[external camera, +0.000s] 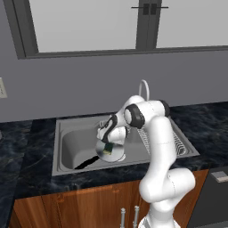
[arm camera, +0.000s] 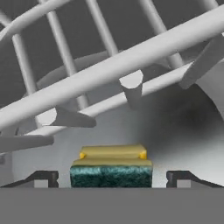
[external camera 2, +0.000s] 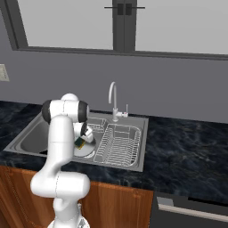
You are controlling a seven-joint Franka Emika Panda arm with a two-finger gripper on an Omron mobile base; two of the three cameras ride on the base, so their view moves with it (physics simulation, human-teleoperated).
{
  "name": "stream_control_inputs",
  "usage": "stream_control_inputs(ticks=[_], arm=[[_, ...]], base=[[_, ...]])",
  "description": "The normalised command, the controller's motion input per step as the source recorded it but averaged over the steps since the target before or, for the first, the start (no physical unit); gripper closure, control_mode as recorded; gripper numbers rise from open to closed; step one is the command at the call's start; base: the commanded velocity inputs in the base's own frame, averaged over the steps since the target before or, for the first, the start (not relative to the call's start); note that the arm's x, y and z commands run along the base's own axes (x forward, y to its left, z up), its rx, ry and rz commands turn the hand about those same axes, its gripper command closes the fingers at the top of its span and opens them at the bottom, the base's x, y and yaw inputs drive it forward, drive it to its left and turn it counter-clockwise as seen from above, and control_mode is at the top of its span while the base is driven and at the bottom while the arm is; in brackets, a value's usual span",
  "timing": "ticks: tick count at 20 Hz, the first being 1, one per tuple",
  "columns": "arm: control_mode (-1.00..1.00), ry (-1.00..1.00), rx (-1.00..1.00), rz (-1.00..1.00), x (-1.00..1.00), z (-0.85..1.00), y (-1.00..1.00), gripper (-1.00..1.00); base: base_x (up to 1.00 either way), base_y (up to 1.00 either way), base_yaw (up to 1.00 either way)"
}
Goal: Pick the pan and sponge and place them into the sink. Then turn on the water.
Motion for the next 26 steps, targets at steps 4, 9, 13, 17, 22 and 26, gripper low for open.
stream_control_inputs(ticks=[4, 9, 13, 17, 22, 26], arm=[[-1.0, 0.0, 0.01, 0.0, -0.02, 0.28, -0.05, -1.0], [-1.0, -0.03, 0.0, 0.0, -0.12, 0.26, -0.01, -1.0], [-1.0, -0.08, 0.0, 0.0, -0.26, 0.22, -0.02, -1.0], [-1.0, -0.08, 0.0, 0.02, -0.35, 0.21, -0.01, -1.0], [-1.0, -0.08, 0.0, 0.01, -0.41, 0.16, -0.01, -1.0], [-1.0, -0.17, -0.02, 0.0, -0.51, 0.02, 0.0, -1.0]], base=[[0.0, 0.0, 0.0], [0.0, 0.0, 0.0], [0.0, 0.0, 0.0], [0.0, 0.0, 0.0], [0.0, 0.0, 0.0], [0.0, 0.0, 0.0]])
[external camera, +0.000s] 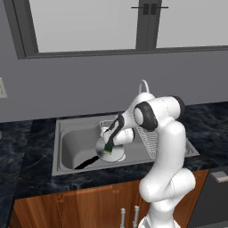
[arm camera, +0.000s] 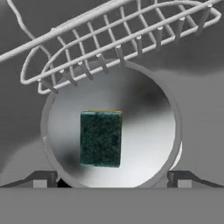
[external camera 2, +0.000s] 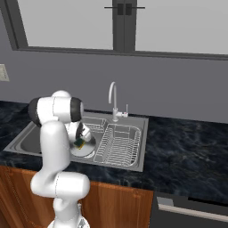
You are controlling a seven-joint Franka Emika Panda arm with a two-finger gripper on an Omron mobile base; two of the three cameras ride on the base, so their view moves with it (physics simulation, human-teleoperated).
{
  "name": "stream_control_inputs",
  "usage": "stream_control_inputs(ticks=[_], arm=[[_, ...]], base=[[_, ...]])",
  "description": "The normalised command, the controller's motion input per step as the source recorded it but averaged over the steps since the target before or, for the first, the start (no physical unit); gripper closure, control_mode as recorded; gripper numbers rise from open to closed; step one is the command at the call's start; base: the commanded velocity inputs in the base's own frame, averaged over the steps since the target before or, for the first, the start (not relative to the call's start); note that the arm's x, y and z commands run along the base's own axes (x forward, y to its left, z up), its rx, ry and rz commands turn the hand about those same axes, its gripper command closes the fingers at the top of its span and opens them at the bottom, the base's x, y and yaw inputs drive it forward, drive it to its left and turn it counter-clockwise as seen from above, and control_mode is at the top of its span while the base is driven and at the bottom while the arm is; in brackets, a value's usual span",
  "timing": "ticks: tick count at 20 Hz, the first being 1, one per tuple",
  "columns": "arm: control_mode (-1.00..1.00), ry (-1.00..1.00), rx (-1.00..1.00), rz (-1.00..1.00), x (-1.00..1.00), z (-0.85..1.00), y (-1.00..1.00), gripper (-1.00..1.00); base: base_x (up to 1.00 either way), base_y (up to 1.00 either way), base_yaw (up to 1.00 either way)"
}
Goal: Pick the pan and sponge and place them into the sink. Then turn on the water.
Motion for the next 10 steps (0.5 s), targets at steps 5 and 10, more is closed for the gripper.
stream_control_inputs(ticks=[5, 10], arm=[[-1.0, -0.19, -0.04, 0.0, -0.47, 0.03, -0.02, -1.0], [-1.0, -0.2, -0.04, 0.02, -0.34, 0.17, -0.07, -1.0]], base=[[0.0, 0.0, 0.0], [0.0, 0.0, 0.0]])
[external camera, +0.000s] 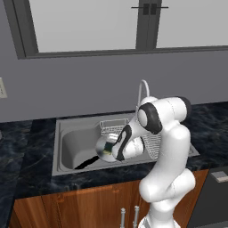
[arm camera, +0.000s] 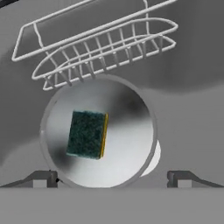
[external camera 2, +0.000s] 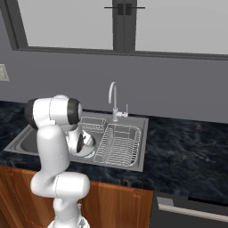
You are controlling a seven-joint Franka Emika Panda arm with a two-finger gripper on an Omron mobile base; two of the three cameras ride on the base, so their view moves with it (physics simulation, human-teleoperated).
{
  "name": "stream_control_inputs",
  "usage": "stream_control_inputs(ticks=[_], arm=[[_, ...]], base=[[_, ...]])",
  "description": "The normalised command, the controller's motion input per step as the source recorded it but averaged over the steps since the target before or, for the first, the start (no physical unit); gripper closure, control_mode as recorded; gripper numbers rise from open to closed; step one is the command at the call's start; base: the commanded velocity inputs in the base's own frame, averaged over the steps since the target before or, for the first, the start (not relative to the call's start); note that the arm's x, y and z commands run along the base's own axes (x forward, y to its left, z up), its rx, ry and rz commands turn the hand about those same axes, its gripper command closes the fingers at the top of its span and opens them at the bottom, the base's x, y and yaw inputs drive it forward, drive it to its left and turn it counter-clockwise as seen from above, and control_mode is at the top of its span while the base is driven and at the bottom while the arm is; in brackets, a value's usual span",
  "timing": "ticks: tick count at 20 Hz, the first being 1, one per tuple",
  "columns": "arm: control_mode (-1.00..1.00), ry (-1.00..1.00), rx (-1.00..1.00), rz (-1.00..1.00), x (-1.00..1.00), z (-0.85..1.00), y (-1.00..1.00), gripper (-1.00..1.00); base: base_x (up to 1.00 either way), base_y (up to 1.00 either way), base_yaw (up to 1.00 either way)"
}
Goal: Pick the pan and sponge and place them into the sink. Then turn on the water.
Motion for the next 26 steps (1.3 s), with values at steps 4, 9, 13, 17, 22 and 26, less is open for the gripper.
stream_control_inputs(ticks=[4, 9, 13, 17, 22, 26], arm=[[-1.0, -0.17, 0.0, 0.04, -0.28, 0.37, -0.03, -1.0], [-1.0, -0.09, 0.0, 0.07, -0.21, 0.51, 0.06, -1.0], [-1.0, -0.04, 0.0, 0.06, -0.16, 0.62, 0.07, -1.0], [-1.0, -0.03, 0.0, 0.04, -0.22, 0.62, 0.0, -1.0], [-1.0, -0.01, 0.0, 0.02, -0.31, 0.62, -0.01, -1.0], [-1.0, 0.0, 0.0, 0.02, -0.31, 0.62, -0.05, -1.0]], base=[[0.0, 0.0, 0.0], [0.0, 0.0, 0.0], [0.0, 0.0, 0.0], [0.0, 0.0, 0.0], [0.0, 0.0, 0.0], [0.0, 0.0, 0.0]])
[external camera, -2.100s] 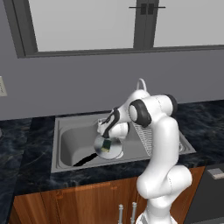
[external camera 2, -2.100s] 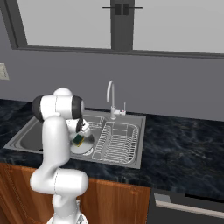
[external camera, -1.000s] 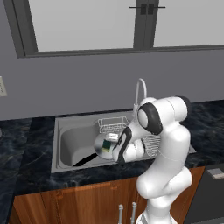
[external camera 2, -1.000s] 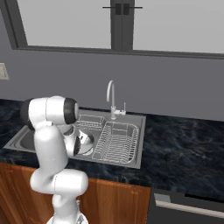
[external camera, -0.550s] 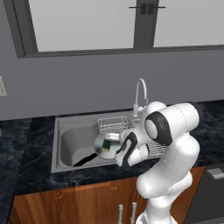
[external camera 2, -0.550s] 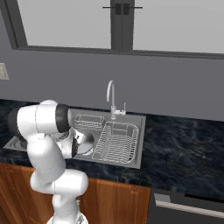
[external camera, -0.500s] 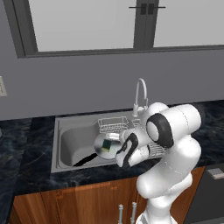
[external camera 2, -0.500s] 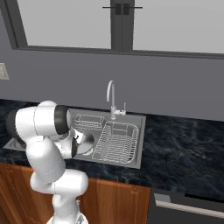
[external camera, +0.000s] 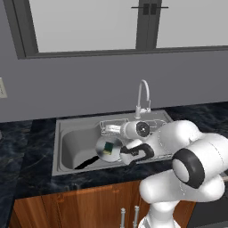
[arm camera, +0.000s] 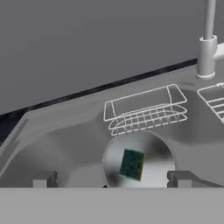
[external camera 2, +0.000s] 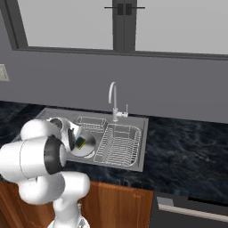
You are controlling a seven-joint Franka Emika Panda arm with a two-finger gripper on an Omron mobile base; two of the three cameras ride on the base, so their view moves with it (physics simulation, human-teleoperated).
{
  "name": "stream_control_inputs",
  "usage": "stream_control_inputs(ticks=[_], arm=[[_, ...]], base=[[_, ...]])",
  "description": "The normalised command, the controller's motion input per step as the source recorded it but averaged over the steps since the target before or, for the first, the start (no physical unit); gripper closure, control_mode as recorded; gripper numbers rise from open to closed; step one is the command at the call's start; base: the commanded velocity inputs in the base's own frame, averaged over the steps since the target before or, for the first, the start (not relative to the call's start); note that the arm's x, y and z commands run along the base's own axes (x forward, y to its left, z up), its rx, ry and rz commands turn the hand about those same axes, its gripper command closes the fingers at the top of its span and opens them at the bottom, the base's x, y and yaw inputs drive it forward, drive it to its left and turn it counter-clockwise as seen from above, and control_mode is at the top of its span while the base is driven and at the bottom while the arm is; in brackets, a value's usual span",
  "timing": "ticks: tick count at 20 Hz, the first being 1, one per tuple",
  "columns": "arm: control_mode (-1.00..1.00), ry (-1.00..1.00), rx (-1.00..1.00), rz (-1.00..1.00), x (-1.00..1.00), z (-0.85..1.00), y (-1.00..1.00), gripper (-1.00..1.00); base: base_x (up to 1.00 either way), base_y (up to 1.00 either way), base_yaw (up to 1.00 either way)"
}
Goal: Pick the pan and sponge and place them into the sink. Then turn on the water.
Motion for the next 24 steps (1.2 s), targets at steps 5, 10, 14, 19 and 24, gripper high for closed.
stream_control_inputs(ticks=[5, 10, 14, 19, 24], arm=[[-1.0, -0.01, -0.01, 0.03, -0.36, 0.51, -0.04, -1.0], [-1.0, 0.0, 0.0, 0.03, -0.41, 0.48, -0.09, -1.0], [-1.0, 0.0, 0.0, 0.03, -0.43, 0.41, -0.09, -1.0], [-1.0, -0.02, -0.01, 0.03, -0.42, 0.19, -0.08, -1.0], [-1.0, -0.06, -0.01, 0.01, -0.35, 0.04, -0.03, -1.0]], base=[[0.0, 0.0, 0.0], [0.0, 0.0, 0.0], [0.0, 0.0, 0.0], [0.0, 0.0, 0.0], [0.0, 0.0, 0.0]])
